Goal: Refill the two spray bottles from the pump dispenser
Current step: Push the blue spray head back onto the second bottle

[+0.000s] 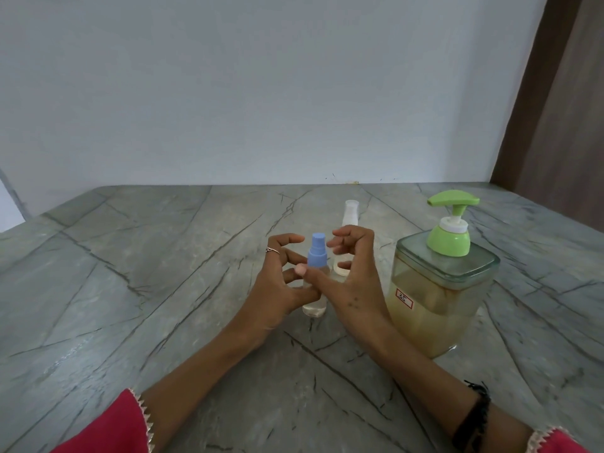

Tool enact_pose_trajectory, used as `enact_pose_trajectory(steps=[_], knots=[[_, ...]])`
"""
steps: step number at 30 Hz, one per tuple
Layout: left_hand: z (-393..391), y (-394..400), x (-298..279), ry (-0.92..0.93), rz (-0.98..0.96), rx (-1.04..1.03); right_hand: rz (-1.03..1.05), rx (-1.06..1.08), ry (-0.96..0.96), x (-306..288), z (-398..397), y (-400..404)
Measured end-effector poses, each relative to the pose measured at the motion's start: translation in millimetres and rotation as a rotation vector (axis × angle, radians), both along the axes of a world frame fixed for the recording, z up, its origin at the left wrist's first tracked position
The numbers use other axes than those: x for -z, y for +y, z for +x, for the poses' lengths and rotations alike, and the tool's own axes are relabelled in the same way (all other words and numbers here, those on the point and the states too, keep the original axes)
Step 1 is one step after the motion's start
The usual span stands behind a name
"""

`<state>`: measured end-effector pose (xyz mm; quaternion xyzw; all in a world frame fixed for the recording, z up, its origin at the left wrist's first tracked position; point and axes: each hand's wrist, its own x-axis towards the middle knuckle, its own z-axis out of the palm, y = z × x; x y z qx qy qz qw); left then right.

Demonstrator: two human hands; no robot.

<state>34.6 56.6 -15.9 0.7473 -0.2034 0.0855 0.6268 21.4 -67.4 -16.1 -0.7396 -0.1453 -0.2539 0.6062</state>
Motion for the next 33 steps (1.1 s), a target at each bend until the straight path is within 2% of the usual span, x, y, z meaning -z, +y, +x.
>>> enact_pose_trajectory(steps=[5, 13, 15, 19, 21, 29, 33], knots=[[-1.9, -0.2, -0.9, 0.014, -0.033, -0.001, 0.153, -0.279, 0.009, 0.3, -3.9, -2.2], [-2.7, -5.8, -1.3, -0.036, 0.028, -0.038, 0.074, -0.002, -0.014, -1.8, 1.9, -3.1], [-3.5, -5.9, -2.4, -0.037, 0.04, -0.057, 0.053, -0.011, 0.005, -1.5, 0.9, -2.1], [-3.9, -3.4, -3.2, 0.017, 0.015, -0.06, 0.117, -0.242, 0.026, -1.7, -4.3, -5.5], [-3.3, -3.5, -2.5, 0.016, 0.017, -0.06, 0.165, -0.284, 0.058, -2.3, -5.0, -6.9], [-0.9, -5.7, 0.0, 0.023, 0.025, -0.045, 0.142, -0.04, 0.071, -9.1, -4.9, -6.6], [-2.7, -6.7, -2.1, 0.04, 0.03, -0.036, 0.087, -0.098, 0.098, -5.9, -9.7, -4.1]])
